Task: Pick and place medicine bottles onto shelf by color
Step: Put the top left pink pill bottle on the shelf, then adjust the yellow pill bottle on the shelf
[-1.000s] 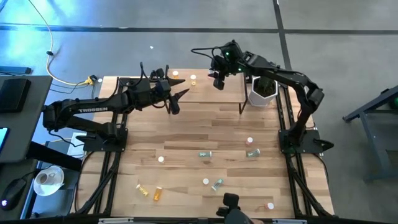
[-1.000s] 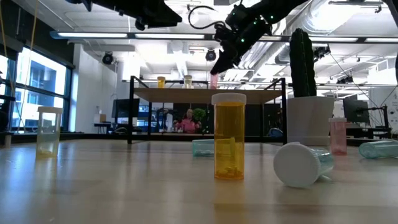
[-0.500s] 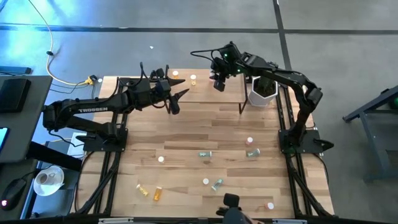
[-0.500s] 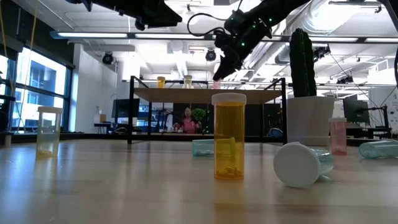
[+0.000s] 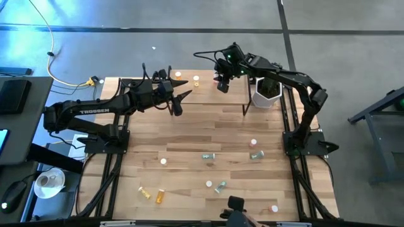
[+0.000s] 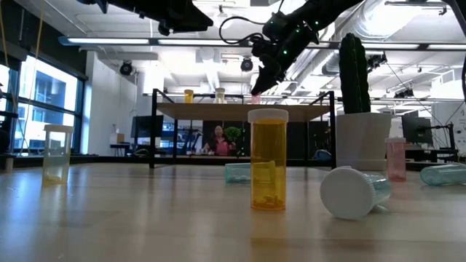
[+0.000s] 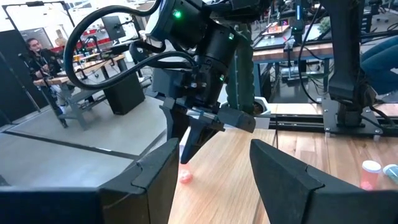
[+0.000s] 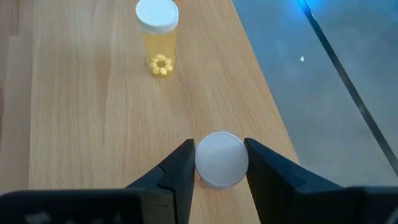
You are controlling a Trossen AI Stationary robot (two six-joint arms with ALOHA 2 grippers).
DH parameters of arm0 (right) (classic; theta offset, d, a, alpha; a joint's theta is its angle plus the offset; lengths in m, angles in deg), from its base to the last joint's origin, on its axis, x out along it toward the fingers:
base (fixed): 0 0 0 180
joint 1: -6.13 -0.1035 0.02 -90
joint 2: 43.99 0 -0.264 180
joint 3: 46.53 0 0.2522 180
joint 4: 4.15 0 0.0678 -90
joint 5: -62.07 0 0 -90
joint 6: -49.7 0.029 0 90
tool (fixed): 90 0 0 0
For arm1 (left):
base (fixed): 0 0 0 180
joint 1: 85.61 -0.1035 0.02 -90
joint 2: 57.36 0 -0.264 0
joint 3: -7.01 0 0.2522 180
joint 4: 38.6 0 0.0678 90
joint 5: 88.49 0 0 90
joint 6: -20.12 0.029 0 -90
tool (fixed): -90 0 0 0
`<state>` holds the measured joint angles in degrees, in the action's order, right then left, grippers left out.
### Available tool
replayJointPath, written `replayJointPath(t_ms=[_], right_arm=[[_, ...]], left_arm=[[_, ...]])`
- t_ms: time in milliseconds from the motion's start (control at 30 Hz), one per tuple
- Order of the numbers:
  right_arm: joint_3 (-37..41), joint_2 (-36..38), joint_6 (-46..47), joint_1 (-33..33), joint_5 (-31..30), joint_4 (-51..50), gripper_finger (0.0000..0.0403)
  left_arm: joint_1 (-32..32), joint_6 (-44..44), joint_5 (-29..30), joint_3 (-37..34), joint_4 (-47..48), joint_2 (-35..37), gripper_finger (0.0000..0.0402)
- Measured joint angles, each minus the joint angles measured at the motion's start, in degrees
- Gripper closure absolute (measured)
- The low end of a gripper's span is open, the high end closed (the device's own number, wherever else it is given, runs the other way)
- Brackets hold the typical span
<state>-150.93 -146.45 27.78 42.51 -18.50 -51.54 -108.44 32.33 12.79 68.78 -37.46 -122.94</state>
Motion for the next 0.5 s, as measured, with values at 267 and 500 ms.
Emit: replayJointPath(t_ms=[267,500], right_arm=[[-0.1,0.0,0.0,0.0,-0.2,1.6,0.0248],[-4.0,0.0,0.0,0.0,-0.2,0.6,0.0245]], left_arm=[[0.0,0.0,0.0,0.0,1.0,0.0,0.0213],[0.0,1.8,0.2,0.0,2.1,0.0,0.0213]])
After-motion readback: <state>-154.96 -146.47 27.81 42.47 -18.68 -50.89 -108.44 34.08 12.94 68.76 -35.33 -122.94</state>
